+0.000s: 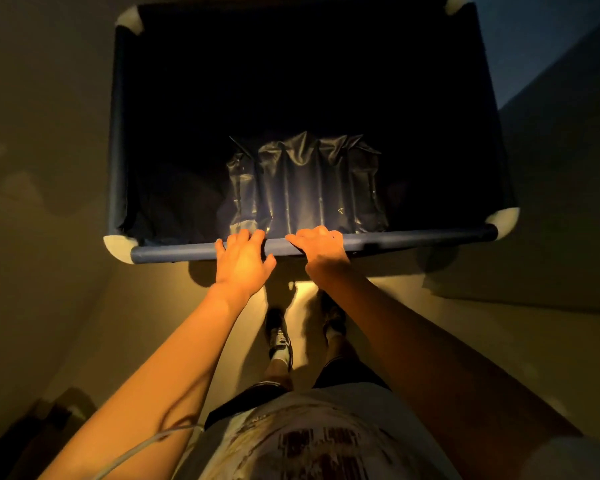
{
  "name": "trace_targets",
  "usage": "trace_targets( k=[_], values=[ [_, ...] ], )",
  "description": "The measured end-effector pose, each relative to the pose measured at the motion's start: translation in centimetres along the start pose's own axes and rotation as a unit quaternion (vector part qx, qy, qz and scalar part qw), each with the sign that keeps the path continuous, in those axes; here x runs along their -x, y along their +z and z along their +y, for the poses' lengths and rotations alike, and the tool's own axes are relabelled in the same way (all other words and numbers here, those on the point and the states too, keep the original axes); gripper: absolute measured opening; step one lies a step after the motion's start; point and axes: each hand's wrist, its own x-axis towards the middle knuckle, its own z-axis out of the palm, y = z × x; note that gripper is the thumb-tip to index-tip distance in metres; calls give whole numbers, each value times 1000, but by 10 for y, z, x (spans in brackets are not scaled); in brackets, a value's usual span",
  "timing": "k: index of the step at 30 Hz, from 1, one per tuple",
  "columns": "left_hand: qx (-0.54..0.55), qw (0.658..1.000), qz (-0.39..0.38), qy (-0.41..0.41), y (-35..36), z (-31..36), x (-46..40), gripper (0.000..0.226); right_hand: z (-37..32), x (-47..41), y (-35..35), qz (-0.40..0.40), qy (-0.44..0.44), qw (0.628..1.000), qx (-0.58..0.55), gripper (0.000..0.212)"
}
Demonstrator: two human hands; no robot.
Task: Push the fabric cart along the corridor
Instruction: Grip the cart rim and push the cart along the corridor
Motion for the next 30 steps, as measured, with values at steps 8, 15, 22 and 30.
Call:
trace_targets(
  k=[8, 15, 22, 30],
  values=[
    [0, 998, 14, 59, 5, -34, 15, 36, -33, 27, 18, 54, -23, 995, -84, 74],
    [-15, 994, -5, 109, 3, -52, 22, 34, -7, 74, 53, 129, 88, 980, -122, 46],
    [-19, 976, -47, 210, 18, -8, 37, 37, 8, 129, 77, 159, 201, 955, -148, 40],
    [-3, 969, -30, 246, 33, -18, 57, 37, -11, 154, 99, 150, 233, 947, -161, 42]
  ],
)
